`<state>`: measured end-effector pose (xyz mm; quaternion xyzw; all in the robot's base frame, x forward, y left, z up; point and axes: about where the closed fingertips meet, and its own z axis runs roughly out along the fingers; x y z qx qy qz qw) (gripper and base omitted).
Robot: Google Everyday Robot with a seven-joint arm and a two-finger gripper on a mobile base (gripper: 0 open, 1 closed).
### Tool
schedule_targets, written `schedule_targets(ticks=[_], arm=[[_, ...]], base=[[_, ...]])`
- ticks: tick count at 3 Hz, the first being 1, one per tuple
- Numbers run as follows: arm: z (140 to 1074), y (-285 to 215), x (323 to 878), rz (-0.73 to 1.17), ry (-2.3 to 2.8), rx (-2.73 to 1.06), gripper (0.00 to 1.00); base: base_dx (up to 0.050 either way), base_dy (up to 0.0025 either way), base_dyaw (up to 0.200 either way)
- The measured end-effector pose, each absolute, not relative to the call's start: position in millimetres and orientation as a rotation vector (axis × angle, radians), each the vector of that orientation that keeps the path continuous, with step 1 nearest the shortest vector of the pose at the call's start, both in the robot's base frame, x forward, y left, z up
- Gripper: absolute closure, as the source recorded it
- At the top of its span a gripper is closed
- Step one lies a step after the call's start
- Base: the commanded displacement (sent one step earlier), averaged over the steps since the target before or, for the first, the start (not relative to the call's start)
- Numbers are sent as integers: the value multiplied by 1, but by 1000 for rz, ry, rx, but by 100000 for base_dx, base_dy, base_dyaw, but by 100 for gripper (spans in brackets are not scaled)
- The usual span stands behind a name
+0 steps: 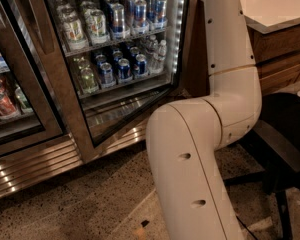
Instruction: Close right fridge door
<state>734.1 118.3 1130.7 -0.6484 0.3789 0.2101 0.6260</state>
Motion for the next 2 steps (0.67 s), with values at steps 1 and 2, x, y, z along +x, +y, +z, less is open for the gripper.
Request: schedule_targets(ticks=[1,2], arm=[[1125,121,737,471,852,-1499,100],[1130,120,742,444,815,-1476,100]], base=[[0,0,0],[0,0,0]])
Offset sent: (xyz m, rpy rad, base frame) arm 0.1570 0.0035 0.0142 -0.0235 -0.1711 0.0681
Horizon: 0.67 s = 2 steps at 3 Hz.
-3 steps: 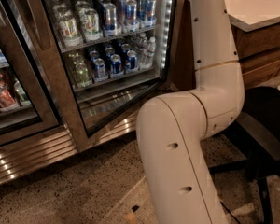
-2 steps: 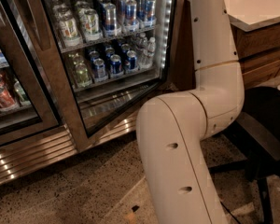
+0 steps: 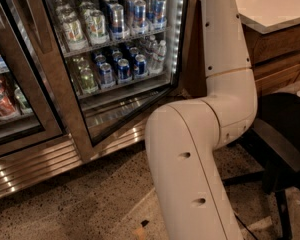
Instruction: Close right fridge door
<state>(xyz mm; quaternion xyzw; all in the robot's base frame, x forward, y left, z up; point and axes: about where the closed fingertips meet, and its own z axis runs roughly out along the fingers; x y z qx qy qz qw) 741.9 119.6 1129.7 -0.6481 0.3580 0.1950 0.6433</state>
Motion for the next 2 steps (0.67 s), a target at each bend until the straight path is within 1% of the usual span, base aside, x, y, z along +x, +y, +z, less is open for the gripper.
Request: schedule_targets(ticks=[2], arm=[[1132,118,746,421,799,-1458,100]], base=[[0,0,0]])
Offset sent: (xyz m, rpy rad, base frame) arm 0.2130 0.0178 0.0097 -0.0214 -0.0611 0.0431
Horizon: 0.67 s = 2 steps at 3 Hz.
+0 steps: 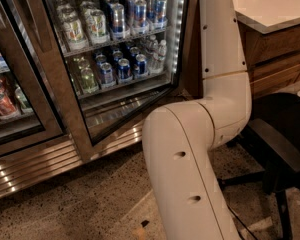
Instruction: Close right fridge door
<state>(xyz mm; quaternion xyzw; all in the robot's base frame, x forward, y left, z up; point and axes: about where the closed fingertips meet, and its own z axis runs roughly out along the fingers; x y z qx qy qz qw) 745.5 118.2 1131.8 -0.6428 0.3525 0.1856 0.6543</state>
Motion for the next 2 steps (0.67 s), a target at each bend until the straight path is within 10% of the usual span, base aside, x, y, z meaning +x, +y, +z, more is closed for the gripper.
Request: schedule_targets(ticks=[1,2], arm=[[1132,118,746,421,799,-1458,100],[1132,118,746,421,799,-1458,100]], base=[[3150,0,7],[-1,1,19995]])
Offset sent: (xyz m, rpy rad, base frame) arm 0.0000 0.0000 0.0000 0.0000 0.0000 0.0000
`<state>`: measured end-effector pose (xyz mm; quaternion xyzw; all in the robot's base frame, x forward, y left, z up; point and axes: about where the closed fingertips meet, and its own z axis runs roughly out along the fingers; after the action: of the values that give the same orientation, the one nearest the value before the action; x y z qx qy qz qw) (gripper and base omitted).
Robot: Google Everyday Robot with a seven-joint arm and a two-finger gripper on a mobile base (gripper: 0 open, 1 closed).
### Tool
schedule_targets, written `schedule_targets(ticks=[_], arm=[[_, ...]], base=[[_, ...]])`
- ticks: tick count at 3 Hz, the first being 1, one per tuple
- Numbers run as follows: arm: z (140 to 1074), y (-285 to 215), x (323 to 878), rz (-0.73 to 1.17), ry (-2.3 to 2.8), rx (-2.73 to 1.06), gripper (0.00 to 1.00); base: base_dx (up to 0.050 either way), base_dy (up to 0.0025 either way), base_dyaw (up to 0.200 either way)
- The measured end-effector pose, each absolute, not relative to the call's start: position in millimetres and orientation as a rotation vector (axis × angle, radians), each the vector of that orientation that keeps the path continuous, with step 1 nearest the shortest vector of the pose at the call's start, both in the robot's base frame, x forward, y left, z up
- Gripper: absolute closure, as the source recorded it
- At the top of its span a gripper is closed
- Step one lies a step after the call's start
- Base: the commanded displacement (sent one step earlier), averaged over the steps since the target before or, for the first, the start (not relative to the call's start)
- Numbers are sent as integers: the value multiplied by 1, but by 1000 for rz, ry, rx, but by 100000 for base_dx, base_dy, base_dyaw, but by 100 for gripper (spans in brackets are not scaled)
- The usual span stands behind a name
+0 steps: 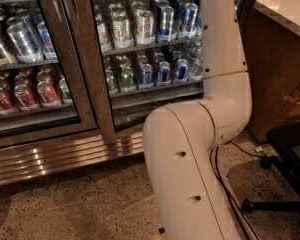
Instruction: Close right fridge door
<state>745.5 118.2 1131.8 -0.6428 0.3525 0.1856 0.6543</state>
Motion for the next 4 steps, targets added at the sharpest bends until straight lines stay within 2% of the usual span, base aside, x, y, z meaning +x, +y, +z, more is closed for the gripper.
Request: schedule_targets(ticks=[1,4], arm=[[1132,118,746,421,799,-1458,100],[1132,114,737,420,799,-1457,100]], base=[[4805,-4,83],[0,0,0]])
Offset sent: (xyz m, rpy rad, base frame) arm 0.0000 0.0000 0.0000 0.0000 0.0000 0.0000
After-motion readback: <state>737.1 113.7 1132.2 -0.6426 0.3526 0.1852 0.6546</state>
